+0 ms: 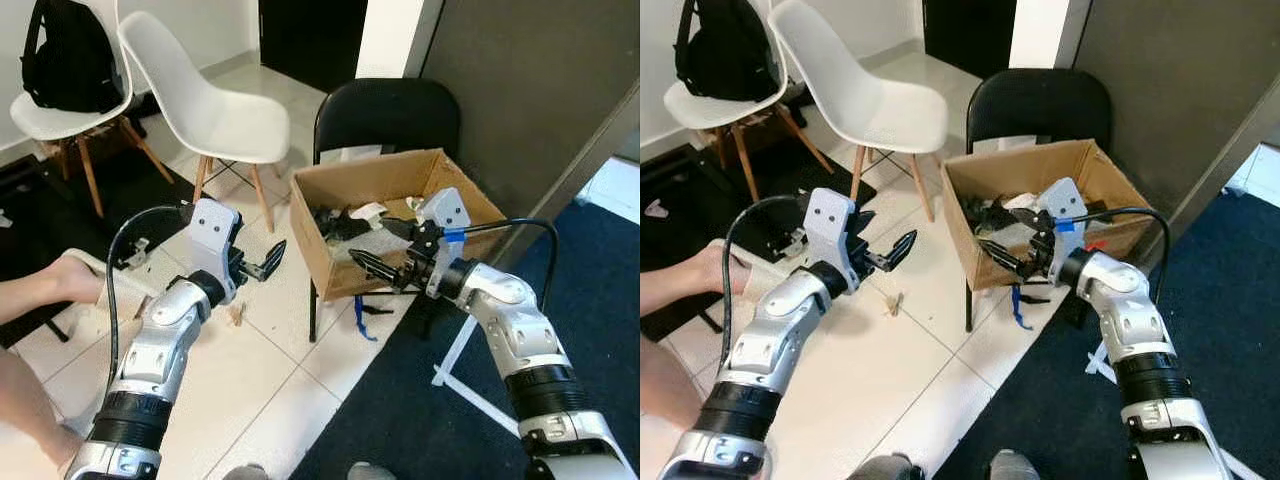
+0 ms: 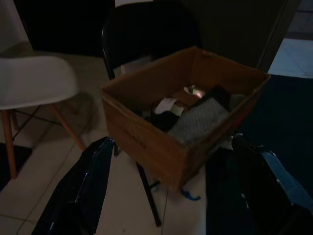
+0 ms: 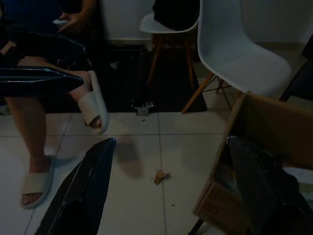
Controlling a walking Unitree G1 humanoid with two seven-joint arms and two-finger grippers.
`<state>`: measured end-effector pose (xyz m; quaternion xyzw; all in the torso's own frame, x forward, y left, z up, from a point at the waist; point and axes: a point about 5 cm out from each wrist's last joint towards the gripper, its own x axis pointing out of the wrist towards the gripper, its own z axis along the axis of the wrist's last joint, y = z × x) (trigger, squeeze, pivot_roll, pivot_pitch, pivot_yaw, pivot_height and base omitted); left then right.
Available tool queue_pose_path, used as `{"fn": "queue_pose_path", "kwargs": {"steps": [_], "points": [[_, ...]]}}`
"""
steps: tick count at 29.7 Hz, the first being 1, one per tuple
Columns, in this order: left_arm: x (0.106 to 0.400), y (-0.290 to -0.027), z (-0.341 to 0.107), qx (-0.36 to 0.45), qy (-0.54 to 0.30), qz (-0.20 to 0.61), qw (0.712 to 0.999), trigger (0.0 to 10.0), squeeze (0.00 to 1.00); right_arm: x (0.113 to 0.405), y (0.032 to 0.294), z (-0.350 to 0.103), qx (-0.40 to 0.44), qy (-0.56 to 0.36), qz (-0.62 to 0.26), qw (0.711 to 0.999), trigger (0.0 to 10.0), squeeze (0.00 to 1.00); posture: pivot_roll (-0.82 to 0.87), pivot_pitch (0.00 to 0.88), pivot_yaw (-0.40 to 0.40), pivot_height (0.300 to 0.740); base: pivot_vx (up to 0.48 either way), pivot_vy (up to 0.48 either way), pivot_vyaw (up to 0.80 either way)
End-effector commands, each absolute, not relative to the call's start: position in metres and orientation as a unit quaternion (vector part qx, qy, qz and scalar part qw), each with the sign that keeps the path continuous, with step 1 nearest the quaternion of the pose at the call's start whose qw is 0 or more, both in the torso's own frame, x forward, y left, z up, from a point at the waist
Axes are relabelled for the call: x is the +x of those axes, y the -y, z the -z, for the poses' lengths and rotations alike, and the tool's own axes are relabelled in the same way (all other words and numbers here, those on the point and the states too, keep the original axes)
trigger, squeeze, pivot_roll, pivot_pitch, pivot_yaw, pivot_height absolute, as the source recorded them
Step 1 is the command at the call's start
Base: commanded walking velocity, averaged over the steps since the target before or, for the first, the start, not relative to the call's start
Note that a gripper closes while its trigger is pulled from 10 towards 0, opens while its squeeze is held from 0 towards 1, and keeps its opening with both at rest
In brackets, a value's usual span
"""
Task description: Picking trash to rubbish bin
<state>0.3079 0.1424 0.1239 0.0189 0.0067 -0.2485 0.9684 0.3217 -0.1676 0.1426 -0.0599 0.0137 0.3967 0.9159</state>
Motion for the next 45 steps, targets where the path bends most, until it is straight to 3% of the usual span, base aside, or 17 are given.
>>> {"fn": "queue_pose_path", "kwargs": {"steps": [1,45], "points": [[0.3076,-0.1405,-0.1188,0.02,-0.019,0.25,0.968,10.0,0.0,0.3208,0.1689,-0.1423,-0.062,-0.014,-0.394,0.917,10.0,0.0,-0.03,0.0,-0.054,0.74,-0.368,0.0,0.0],[0.3088,-0.1353,-0.1193,0.021,-0.015,0.26,0.965,10.0,0.0,0.3203,0.1657,-0.142,-0.052,-0.01,-0.396,0.917,10.0,0.0,-0.04,0.0,-0.053,0.74,-0.37,0.0,0.0]]}}
